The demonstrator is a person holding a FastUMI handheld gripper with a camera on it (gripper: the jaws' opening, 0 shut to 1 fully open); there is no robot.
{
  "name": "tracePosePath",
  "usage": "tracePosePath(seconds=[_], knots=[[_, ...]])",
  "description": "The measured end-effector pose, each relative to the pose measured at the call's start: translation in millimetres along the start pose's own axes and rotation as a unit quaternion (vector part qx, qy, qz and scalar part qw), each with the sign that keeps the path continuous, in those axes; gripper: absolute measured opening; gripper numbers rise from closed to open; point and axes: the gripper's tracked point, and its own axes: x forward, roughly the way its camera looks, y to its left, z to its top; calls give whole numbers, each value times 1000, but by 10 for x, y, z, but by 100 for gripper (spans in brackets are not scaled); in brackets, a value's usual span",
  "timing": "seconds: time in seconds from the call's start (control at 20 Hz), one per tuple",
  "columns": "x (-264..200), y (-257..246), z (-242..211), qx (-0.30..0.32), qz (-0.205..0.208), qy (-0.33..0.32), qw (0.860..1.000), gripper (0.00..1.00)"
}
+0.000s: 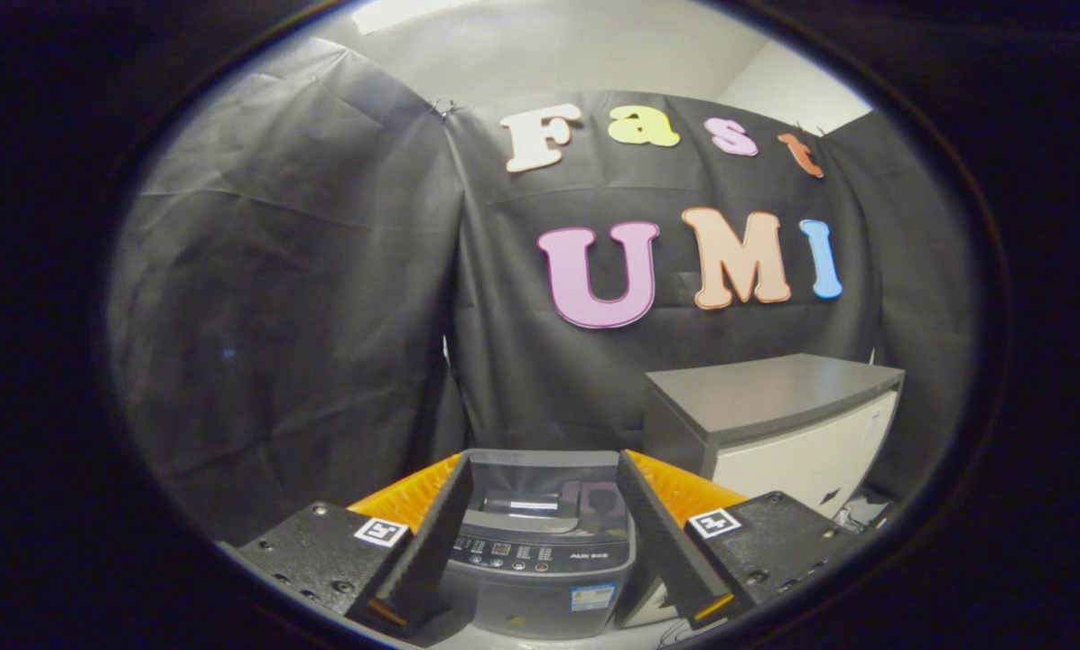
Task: Put the clothes into the washing machine and then close the washing machine lid.
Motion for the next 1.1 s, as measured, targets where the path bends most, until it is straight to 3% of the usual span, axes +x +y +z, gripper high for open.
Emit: tracePosePath(seconds=[0.3, 0.5, 0.75, 0.85, 1.1], knots=[[-468, -277, 106, -35, 2, -23, 999, 97], [-525, -398, 228, -19, 8, -33, 999, 96], [-626, -920, 132, 14, -40, -59, 997, 97], [-599, -973, 74, 37, -35, -55, 997, 97], [-552, -1038, 59, 19, -28, -57, 998, 97]])
